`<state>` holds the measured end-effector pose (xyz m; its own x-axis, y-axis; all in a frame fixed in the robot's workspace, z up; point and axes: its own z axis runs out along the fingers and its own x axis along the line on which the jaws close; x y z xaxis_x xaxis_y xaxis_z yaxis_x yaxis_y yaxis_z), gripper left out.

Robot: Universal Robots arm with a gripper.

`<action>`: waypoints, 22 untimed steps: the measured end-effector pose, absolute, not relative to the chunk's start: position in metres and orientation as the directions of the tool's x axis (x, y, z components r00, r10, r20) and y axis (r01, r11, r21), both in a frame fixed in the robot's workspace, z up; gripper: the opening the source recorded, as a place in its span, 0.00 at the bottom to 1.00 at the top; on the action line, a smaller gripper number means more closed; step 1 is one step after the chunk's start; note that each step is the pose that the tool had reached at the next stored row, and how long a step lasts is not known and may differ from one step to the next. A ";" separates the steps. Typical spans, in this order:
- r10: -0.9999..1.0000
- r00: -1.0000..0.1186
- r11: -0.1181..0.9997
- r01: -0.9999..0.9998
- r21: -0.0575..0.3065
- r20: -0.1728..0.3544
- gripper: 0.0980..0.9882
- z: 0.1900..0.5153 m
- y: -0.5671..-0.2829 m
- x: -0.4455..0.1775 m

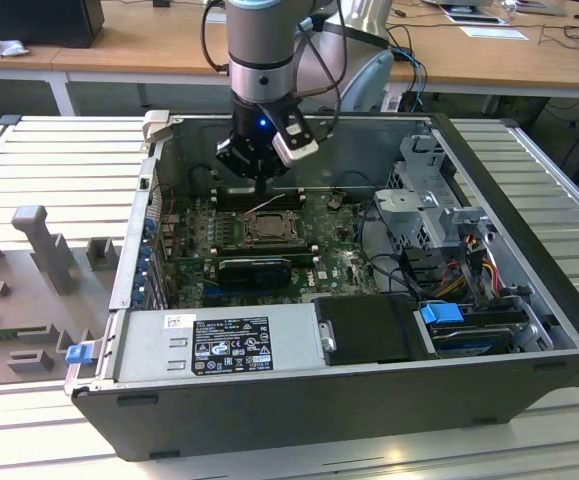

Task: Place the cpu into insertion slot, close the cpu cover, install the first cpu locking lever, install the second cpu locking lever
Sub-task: 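Install the first cpu locking lever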

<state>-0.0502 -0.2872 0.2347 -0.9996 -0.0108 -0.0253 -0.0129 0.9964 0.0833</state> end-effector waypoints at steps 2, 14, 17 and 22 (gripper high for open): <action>-0.011 -1.000 0.996 -0.013 0.083 -0.025 0.01 0.232 -0.287 -0.047; -0.011 -1.000 0.996 -0.013 0.083 -0.025 0.01 0.224 -0.285 -0.039; -0.011 -1.000 0.996 -0.013 0.083 -0.025 0.01 0.223 -0.284 -0.036; -0.011 -1.000 0.996 -0.013 0.083 -0.025 0.01 0.220 -0.283 -0.031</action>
<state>-0.0311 -0.2827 0.2203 -0.9996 -0.0109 -0.0253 -0.0130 0.9964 0.0833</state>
